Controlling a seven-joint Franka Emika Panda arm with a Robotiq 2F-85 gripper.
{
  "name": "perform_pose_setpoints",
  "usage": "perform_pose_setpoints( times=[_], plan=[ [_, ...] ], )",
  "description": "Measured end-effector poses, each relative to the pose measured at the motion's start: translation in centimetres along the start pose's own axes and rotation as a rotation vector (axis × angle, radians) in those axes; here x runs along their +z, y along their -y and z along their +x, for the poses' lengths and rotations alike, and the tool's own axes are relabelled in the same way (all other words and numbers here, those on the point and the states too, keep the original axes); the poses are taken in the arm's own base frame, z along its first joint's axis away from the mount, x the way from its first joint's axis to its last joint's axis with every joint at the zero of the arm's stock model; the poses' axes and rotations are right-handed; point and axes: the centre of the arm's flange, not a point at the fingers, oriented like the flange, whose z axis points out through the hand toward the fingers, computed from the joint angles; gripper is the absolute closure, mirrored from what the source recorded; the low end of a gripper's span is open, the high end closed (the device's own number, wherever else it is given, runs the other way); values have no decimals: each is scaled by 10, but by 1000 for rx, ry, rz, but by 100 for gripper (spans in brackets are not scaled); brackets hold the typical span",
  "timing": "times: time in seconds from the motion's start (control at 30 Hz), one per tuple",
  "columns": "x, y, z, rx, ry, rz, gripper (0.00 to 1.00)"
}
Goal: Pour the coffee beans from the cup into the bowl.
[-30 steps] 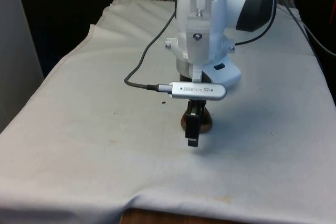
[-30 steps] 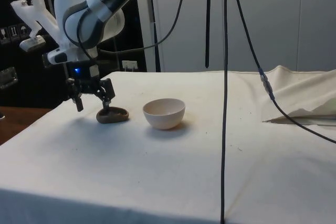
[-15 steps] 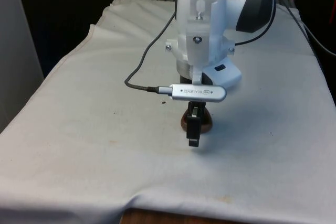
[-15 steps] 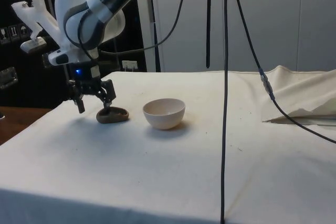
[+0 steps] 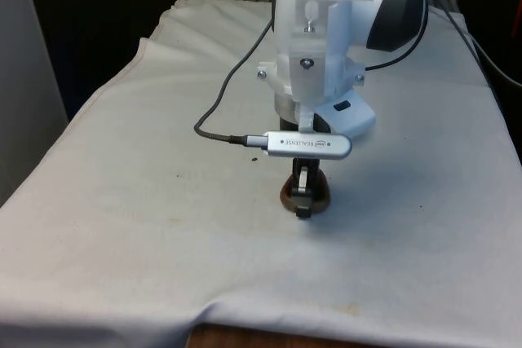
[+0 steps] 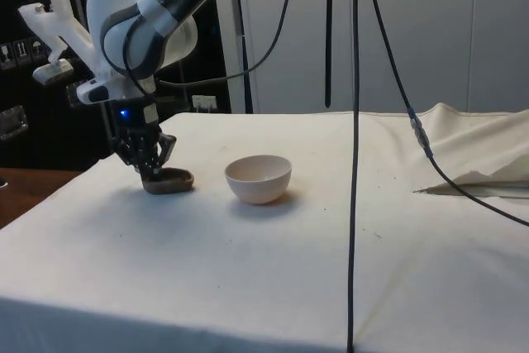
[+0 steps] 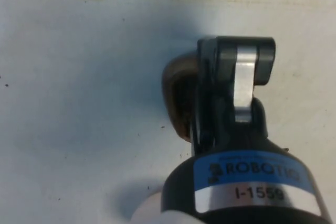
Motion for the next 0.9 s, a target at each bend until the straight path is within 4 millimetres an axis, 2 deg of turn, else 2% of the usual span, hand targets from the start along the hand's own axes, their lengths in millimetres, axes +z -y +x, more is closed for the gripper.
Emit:
perform_pose_setpoints(
  times=[0.07, 0.1, 0.67, 0.83, 0.9],
  plan=[
    [-4, 0, 0, -1, 0, 2, 100],
    [-3, 0, 0, -2, 0, 3, 100],
    [-3, 0, 1, -13, 0, 3, 100],
    [-14, -2, 1, -14, -1, 7, 100],
    [-26, -2, 4, -17, -3, 21, 100]
  ],
)
